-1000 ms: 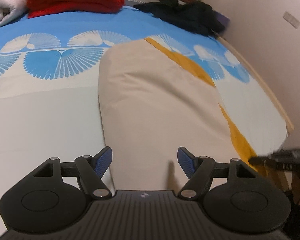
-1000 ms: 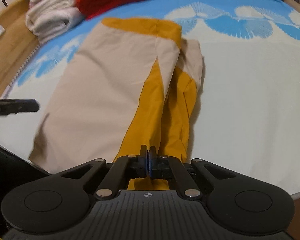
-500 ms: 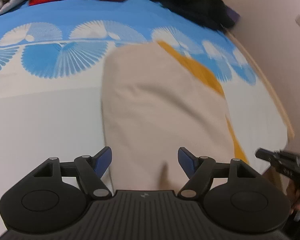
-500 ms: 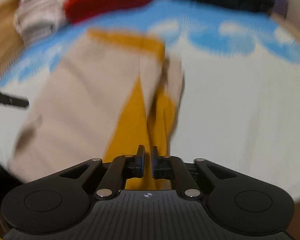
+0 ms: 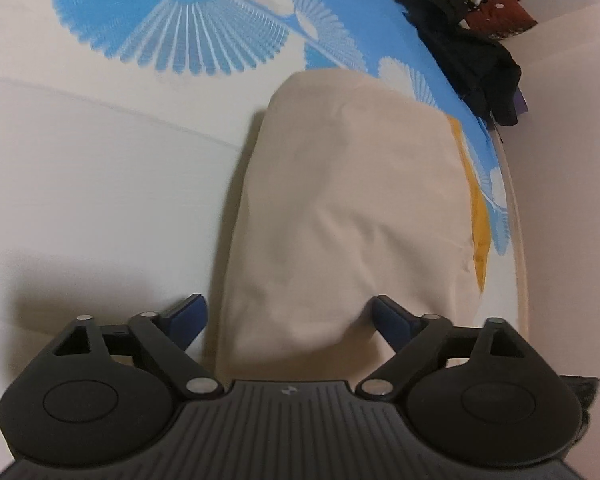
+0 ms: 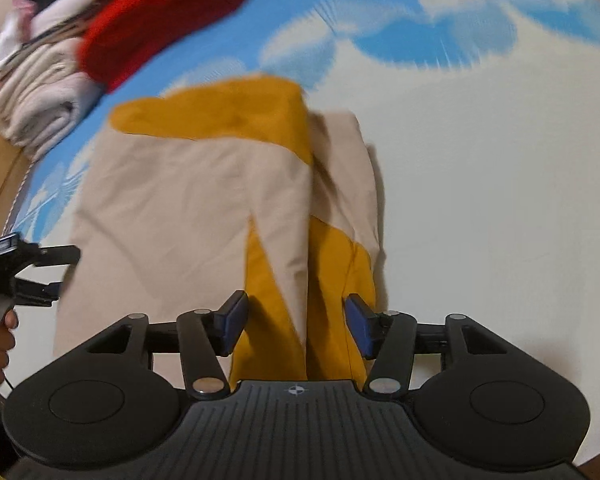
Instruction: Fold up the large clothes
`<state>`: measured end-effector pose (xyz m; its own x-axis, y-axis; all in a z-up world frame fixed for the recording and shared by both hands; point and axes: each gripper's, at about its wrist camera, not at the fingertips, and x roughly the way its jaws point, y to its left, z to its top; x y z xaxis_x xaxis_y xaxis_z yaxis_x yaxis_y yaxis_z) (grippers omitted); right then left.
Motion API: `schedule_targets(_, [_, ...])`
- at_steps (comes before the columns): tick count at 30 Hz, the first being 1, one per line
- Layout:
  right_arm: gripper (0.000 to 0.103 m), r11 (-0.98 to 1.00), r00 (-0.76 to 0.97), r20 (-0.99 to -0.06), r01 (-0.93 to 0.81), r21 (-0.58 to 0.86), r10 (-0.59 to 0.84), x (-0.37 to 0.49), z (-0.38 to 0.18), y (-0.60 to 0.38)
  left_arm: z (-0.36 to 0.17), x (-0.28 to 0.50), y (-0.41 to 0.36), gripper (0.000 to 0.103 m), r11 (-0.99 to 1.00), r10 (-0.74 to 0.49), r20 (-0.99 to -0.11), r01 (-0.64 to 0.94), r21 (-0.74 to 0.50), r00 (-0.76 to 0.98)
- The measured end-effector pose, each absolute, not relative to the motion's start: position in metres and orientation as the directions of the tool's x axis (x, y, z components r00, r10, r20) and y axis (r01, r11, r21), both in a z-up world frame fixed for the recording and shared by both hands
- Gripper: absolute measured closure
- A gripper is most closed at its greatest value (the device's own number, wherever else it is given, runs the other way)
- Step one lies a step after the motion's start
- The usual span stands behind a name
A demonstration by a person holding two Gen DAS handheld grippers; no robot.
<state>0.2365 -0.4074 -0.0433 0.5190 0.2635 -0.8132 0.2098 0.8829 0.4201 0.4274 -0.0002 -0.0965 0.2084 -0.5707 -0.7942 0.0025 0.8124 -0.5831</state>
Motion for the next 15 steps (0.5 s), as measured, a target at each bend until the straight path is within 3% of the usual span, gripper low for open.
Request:
schedule_targets(2, [0.035,0.867,0.503,-0.822,0.247,0.434,0.268,0.244,-0.055,-0.411,-0.106,0.433,-0.005,0.003,0.801,-0.586,-0.786,-0.002,-0.598,0.200])
schedule_targets(8, [0.022,0.815,0.478,-0.817,0.299,0.496,0.322,0.257,-0.080,-0.423,-0.128,0.449,-0.016,0.003,0.753,-0.641,-0.736,-0.006,-0.658,0.218])
schedule_targets(11, [0.021,0.814,0.494,-0.801,0.274,0.512,0.338,0.262,-0.081,-0.421,-0.126,0.452,-0.026,0.006,0.764,-0.631,-0.732,0.037,-0.645,0.256])
schedule_targets(13, [0.028,0.822,0.500,-0.796,0.252,0.511,0.342,0.266,-0.079,-0.419,-0.122,0.453,-0.034,0.019,0.779,-0.613,-0.738,0.057,-0.625,0.281])
schedule_targets(14, [0.042,0.830,0.509,-0.792,0.234,0.505,0.338,0.268,-0.076,-0.416,-0.118,0.455,-0.037,0.024,0.784,-0.607,-0.738,0.067,-0.618,0.296])
schedule_targets(15, [0.050,0.836,0.520,-0.785,0.217,0.504,0.338,0.269,-0.073,-0.414,-0.113,0.455,-0.037,0.037,0.785,-0.605,-0.735,0.077,-0.614,0.308])
